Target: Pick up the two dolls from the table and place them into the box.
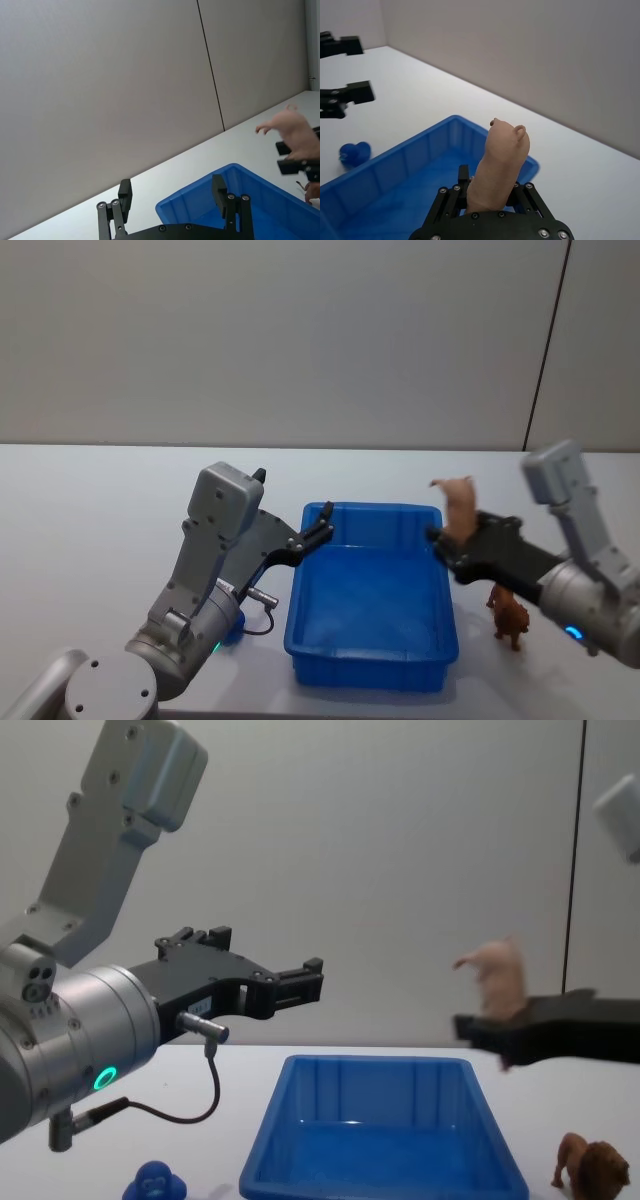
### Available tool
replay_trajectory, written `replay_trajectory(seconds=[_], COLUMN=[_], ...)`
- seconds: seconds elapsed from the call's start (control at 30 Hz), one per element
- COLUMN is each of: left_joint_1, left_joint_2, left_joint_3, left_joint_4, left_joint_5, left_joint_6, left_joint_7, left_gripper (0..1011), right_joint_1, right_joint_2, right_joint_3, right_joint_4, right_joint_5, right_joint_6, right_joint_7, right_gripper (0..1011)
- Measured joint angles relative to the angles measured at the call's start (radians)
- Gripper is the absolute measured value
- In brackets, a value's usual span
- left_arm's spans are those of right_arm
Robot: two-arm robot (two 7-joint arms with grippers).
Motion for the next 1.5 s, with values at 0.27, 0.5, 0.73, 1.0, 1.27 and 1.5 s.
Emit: replay_trajectory(seconds=[0.27,0.5,0.73,1.0,1.27,1.5], left_joint_1=[0.0,0.0,0.0,0.0,0.0,0.0], left_joint_2=[0.0,0.0,0.0,0.0,0.0,0.0], left_joint_3=[0.0,0.0,0.0,0.0,0.0,0.0], left_joint_4=[0.0,0.0,0.0,0.0,0.0,0.0], left_joint_5=[0.0,0.0,0.0,0.0,0.0,0.0], left_joint_6=[0.0,0.0,0.0,0.0,0.0,0.0], left_joint_7=[0.0,0.0,0.0,0.0,0.0,0.0], left_gripper=[1001,1001,1001,1001,1001,1002], right_joint_1=[0.032,0.046,0.05,0.031,-0.007,-0.058], right_joint_2=[-0.039,-0.059,-0.067,-0.053,-0.017,0.031], right_joint_3=[-0.046,-0.069,-0.082,-0.076,-0.053,-0.027], right_joint_4=[0.04,0.062,0.066,0.029,-0.025,-0.073], right_joint_5=[-0.047,-0.071,-0.079,-0.056,-0.013,0.026], right_joint_6=[0.039,0.055,0.046,0.005,-0.019,-0.034], right_joint_7=[0.06,0.082,0.083,0.052,0.009,-0.029], right_gripper=[378,567,799,999,1001,1001])
